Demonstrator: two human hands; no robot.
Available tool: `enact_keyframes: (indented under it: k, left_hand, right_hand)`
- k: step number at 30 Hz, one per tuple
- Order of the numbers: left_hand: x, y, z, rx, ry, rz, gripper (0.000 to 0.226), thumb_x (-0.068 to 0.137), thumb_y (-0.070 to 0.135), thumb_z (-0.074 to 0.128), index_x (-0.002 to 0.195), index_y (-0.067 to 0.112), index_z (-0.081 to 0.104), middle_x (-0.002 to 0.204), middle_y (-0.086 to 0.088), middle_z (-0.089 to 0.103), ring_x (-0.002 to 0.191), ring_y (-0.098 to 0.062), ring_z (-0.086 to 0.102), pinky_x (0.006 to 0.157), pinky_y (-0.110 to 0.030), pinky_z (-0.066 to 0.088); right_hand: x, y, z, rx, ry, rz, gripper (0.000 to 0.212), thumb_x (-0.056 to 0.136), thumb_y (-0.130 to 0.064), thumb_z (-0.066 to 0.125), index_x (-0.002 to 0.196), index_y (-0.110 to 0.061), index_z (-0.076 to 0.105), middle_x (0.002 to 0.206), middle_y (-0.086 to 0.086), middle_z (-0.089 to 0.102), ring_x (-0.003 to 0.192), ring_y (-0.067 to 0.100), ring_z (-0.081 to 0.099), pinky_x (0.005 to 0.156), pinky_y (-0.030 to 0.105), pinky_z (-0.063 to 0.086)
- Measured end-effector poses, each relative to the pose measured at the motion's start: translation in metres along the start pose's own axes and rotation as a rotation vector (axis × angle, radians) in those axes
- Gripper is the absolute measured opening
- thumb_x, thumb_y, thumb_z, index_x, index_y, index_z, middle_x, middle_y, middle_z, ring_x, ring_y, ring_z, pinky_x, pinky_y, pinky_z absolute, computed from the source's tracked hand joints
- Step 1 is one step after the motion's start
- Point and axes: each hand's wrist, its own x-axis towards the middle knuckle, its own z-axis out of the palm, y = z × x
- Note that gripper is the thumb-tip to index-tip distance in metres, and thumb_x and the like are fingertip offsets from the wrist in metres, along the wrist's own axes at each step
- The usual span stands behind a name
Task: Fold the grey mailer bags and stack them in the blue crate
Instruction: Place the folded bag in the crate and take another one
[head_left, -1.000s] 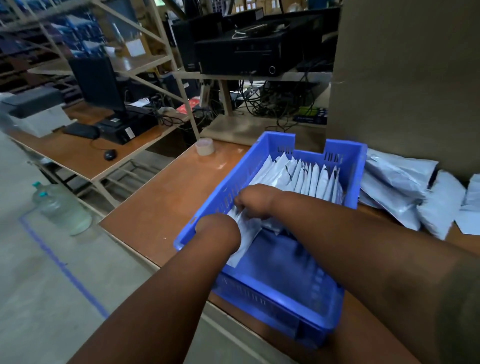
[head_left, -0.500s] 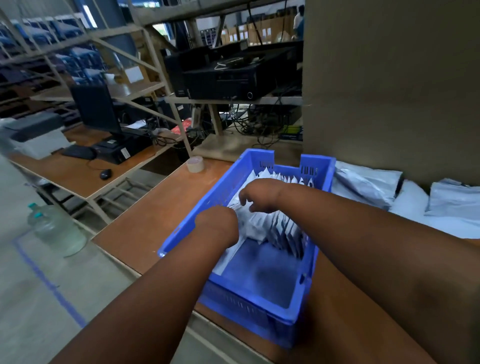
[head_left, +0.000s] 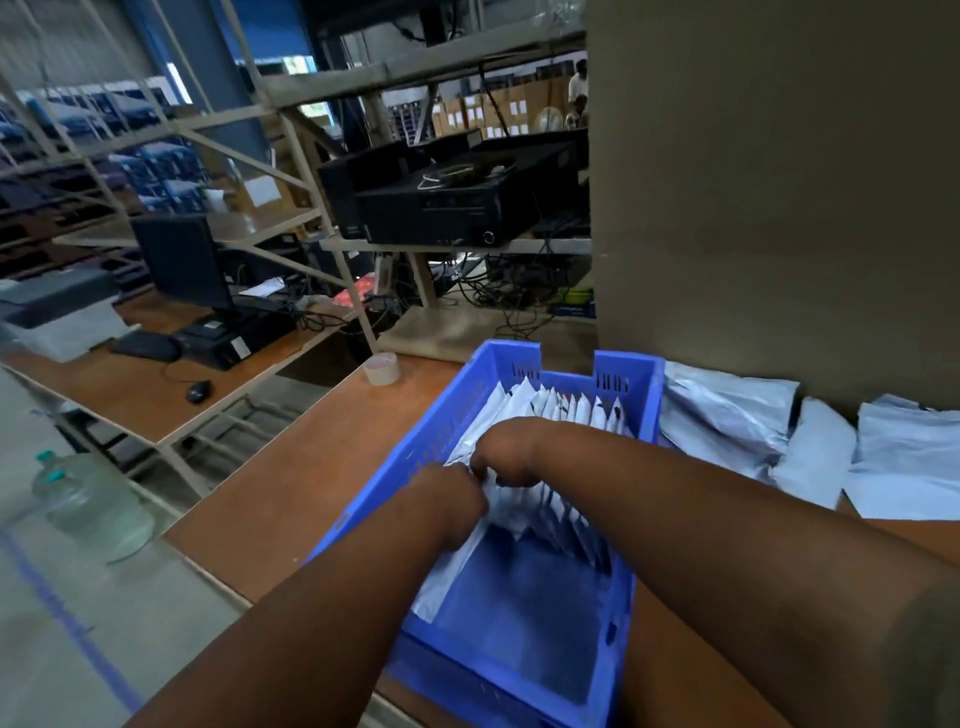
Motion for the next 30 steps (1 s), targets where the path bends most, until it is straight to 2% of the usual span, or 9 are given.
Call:
enact_keyframes:
  k: [4,9,11,14,17,20,23,26,30]
  left_hand:
    - [0.012,-0.012,0.023,0.042,-0.053,0.025,0.04,0.099,0.024,0.062,0.139,0.021,0.064,0.148,-0.004,0.056,0.138,-0.031,0.051,0.105,-0.052,0.045]
    - [0.023,-0.018,0.016,0.024,-0.102,0.042,0.046,0.095,0.026,0.073,0.14,0.021,0.063,0.146,-0.001,0.059,0.133,-0.03,0.059,0.104,-0.048,0.05]
    - [0.026,-0.021,0.015,0.01,-0.119,0.049,0.051,0.091,0.029,0.078,0.14,0.022,0.062,0.145,-0.001,0.059,0.133,-0.03,0.058,0.102,-0.049,0.052]
    - [0.026,-0.022,0.019,0.1,-0.088,0.116,0.083,0.07,0.049,0.092,0.143,0.033,0.058,0.15,0.0,0.05,0.141,-0.027,0.047,0.104,-0.051,0.05]
    - [0.028,-0.017,0.024,0.232,-0.13,0.178,0.102,0.06,0.065,0.093,0.149,0.045,0.048,0.16,-0.003,0.035,0.15,-0.03,0.029,0.11,-0.057,0.041]
    - [0.029,-0.009,0.023,0.278,-0.144,0.169,0.096,0.068,0.062,0.091,0.151,0.049,0.045,0.161,-0.006,0.03,0.151,-0.034,0.023,0.112,-0.058,0.034]
    - [0.022,-0.004,0.02,0.308,-0.138,0.109,0.075,0.085,0.05,0.08,0.152,0.045,0.047,0.162,-0.009,0.03,0.151,-0.036,0.024,0.116,-0.061,0.025]
    - [0.016,0.001,0.012,0.356,-0.102,0.083,0.058,0.098,0.043,0.064,0.154,0.035,0.049,0.16,-0.01,0.034,0.146,-0.035,0.031,0.117,-0.061,0.026]
    - [0.023,0.01,0.009,0.42,-0.144,0.064,0.055,0.106,0.045,0.049,0.159,0.028,0.043,0.165,-0.009,0.031,0.149,-0.036,0.029,0.117,-0.062,0.026]
  right_hand:
    - [0.047,-0.004,0.011,-0.092,-0.078,0.016,0.031,0.09,-0.014,0.066,0.115,-0.032,0.072,0.104,-0.003,0.072,0.092,0.028,0.068,0.092,0.043,0.058]
    - [0.068,-0.007,0.012,0.016,-0.095,0.103,0.021,0.098,-0.024,0.058,0.112,-0.018,0.072,0.109,0.006,0.073,0.104,0.03,0.069,0.093,0.039,0.054]
    - [0.074,-0.004,0.019,0.049,-0.064,0.135,0.02,0.097,-0.028,0.058,0.107,-0.018,0.072,0.101,0.004,0.072,0.099,0.028,0.068,0.091,0.037,0.052]
    - [0.073,0.002,0.024,0.11,-0.091,0.208,0.011,0.095,-0.027,0.058,0.092,-0.021,0.066,0.077,-0.004,0.06,0.082,0.025,0.063,0.078,0.034,0.047]
    - [0.069,0.009,0.021,0.146,-0.094,0.196,0.025,0.097,-0.035,0.051,0.106,-0.022,0.07,0.097,0.0,0.068,0.096,0.028,0.066,0.079,0.034,0.044]
    - [0.061,0.015,0.016,0.142,-0.048,0.18,0.032,0.1,-0.04,0.052,0.115,-0.02,0.071,0.11,0.006,0.071,0.097,0.029,0.066,0.08,0.035,0.045]
    - [0.046,0.03,0.008,0.034,0.028,0.143,0.018,0.099,-0.029,0.055,0.112,-0.022,0.064,0.114,0.004,0.066,0.092,0.028,0.058,0.075,0.034,0.039]
    - [0.03,0.046,-0.001,-0.04,0.129,0.127,0.01,0.097,-0.019,0.056,0.098,-0.029,0.054,0.112,0.0,0.052,0.093,0.03,0.056,0.069,0.036,0.035]
    - [0.015,0.048,0.005,0.003,0.198,0.092,0.01,0.096,-0.023,0.063,0.103,-0.029,0.061,0.115,-0.002,0.05,0.098,0.03,0.061,0.076,0.041,0.05]
